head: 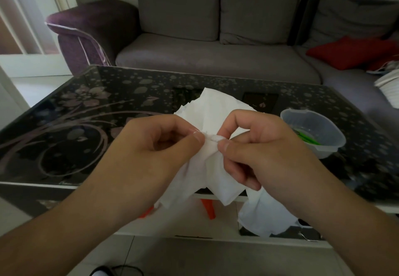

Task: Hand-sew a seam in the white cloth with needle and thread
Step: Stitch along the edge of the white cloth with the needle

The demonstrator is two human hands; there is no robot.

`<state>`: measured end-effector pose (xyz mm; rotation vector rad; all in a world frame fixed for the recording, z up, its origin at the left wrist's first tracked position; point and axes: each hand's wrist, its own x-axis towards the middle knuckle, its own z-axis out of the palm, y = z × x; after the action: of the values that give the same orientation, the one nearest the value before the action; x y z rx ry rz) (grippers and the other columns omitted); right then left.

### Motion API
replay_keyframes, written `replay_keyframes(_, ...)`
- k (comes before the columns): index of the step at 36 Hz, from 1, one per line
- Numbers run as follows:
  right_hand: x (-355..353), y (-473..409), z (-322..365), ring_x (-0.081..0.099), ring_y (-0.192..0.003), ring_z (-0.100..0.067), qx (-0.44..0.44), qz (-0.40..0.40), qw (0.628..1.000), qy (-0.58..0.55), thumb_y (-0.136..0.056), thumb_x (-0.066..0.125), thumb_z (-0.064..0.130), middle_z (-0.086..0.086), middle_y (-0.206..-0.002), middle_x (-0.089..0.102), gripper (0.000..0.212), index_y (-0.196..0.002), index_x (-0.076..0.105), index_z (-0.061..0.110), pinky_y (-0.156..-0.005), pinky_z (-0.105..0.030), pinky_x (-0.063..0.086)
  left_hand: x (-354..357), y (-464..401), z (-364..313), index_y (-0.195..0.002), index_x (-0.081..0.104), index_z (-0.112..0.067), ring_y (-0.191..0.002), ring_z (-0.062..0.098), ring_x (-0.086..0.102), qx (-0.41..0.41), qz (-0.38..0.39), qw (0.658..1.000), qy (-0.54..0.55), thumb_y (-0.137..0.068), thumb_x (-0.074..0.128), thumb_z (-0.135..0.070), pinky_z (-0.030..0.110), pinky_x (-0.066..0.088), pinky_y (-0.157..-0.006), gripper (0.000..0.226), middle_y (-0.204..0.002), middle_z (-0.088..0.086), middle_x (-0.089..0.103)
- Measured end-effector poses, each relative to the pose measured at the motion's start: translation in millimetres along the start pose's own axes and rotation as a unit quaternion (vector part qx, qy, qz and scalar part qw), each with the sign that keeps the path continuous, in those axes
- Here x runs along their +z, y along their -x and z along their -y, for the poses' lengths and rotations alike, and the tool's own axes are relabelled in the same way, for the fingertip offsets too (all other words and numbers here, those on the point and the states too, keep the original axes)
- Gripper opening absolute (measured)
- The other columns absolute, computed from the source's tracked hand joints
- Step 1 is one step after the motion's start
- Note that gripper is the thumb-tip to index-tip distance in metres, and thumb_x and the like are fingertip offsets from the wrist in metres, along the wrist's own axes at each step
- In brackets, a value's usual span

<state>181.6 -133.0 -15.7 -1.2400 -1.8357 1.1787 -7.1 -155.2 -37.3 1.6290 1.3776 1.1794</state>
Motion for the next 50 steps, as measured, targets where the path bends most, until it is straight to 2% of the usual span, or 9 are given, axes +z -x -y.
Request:
replay_keyframes(7, -7, -2, -8, 0.041, -0.044, -0.009, -0.009, 0.021, 0.996, -0.088, -0.098, 0.058, 0.001, -0.012, -0.051, 0.049, 0.010, -0.091, 0.064, 0.002, -0.045, -0.014, 0.039, 0, -2, 0, -0.083, 0.080, -0.029, -0.081, 0.008, 0.074, -0.014, 0.014, 1.000, 0.018, -0.088, 0.065, -0.036, 0.028, 0.056, -0.078, 0.018, -0.085, -0.011, 0.079)
replay_keyframes(17, -8, -4, -15, 0.039, -0.045, -0.009, -0.021, 0.044, 0.990, -0.130, -0.097, 0.058, -0.002, -0.010, -0.051, 0.047, 0.011, -0.088, 0.064, 0.002, -0.047, -0.016, 0.040, 1, -1, 0, -0.084, 0.079, -0.029, -0.087, 0.008, 0.073, -0.026, 0.025, 0.999, 0.015, -0.086, 0.063, -0.039, 0.036, 0.058, -0.086, 0.019, -0.089, -0.010, 0.078)
replay_keyframes(23, -7, -6, -18, 0.036, -0.048, -0.013, -0.031, 0.060, 0.987, -0.143, -0.098, 0.057, 0.002, -0.008, -0.052, 0.047, 0.018, -0.085, 0.067, 0.009, -0.052, -0.029, 0.029, 1, -1, -1, -0.084, 0.078, -0.033, -0.086, 0.008, 0.073, -0.030, 0.039, 0.999, 0.020, -0.086, 0.062, -0.041, 0.036, 0.058, -0.087, 0.018, -0.088, -0.009, 0.078)
replay_keyframes(27, -5, -6, -21, 0.034, -0.048, -0.013, -0.024, 0.076, 0.981, -0.176, -0.095, 0.061, 0.004, -0.006, -0.050, 0.045, 0.012, -0.084, 0.065, 0.007, -0.055, -0.037, 0.021, 2, 0, -1, -0.084, 0.079, -0.029, -0.088, 0.012, 0.074, -0.037, 0.059, 0.997, 0.036, -0.089, 0.063, -0.038, 0.044, 0.059, -0.092, 0.019, -0.089, -0.006, 0.079)
replay_keyframes(32, 1, -8, -26, 0.032, -0.047, -0.013, -0.022, 0.102, 0.969, -0.223, -0.090, 0.057, 0.014, -0.005, -0.050, 0.042, 0.011, -0.082, 0.064, 0.010, -0.051, -0.027, 0.024, 3, 0, 2, -0.086, 0.080, -0.026, -0.089, 0.016, 0.075, -0.036, 0.070, 0.995, 0.057, -0.093, 0.065, -0.031, 0.041, 0.059, -0.090, 0.017, -0.090, -0.002, 0.079)
replay_keyframes(39, 3, -7, -25, 0.035, -0.047, -0.012, -0.018, 0.095, 0.970, -0.224, -0.094, 0.058, 0.015, -0.004, -0.052, 0.043, 0.010, -0.098, 0.063, 0.009, -0.050, -0.021, 0.034, 3, -1, 5, -0.088, 0.080, -0.026, -0.089, 0.015, 0.075, -0.034, 0.065, 0.995, 0.068, -0.090, 0.066, -0.037, 0.041, 0.061, -0.090, 0.018, -0.090, -0.003, 0.079)
replay_keyframes(42, 4, -6, -23, 0.037, -0.047, -0.011, -0.013, 0.098, 0.971, -0.217, -0.100, 0.055, 0.009, -0.003, -0.052, 0.044, 0.013, -0.112, 0.061, 0.010, -0.050, -0.020, 0.036, 3, 0, 5, -0.089, 0.080, -0.026, -0.090, 0.013, 0.075, -0.032, 0.072, 0.994, 0.071, -0.083, 0.064, -0.044, 0.032, 0.061, -0.085, 0.025, -0.090, -0.004, 0.079)
replay_keyframes(46, 4, -6, -19, 0.038, -0.046, -0.011, -0.001, 0.090, 0.976, -0.200, -0.101, 0.054, 0.008, -0.005, -0.052, 0.046, 0.014, -0.113, 0.058, 0.012, -0.048, -0.020, 0.037, 6, 0, 6, -0.090, 0.079, -0.024, -0.086, 0.012, 0.074, -0.031, 0.072, 0.995, 0.064, -0.086, 0.065, -0.041, 0.021, 0.060, -0.078, 0.023, -0.087, -0.005, 0.078)
replay_keyframes(50, 3, -4, -16, 0.035, -0.047, -0.017, -0.011, 0.096, 0.977, -0.192, -0.097, 0.060, 0.015, -0.012, -0.057, 0.058, 0.020, -0.117, 0.059, 0.015, -0.047, -0.025, 0.034, 5, 0, 5, -0.090, 0.080, -0.024, -0.089, 0.015, 0.076, -0.051, 0.072, 0.993, 0.075, -0.092, 0.064, -0.035, 0.038, 0.063, -0.089, 0.019, -0.090, -0.003, 0.079)
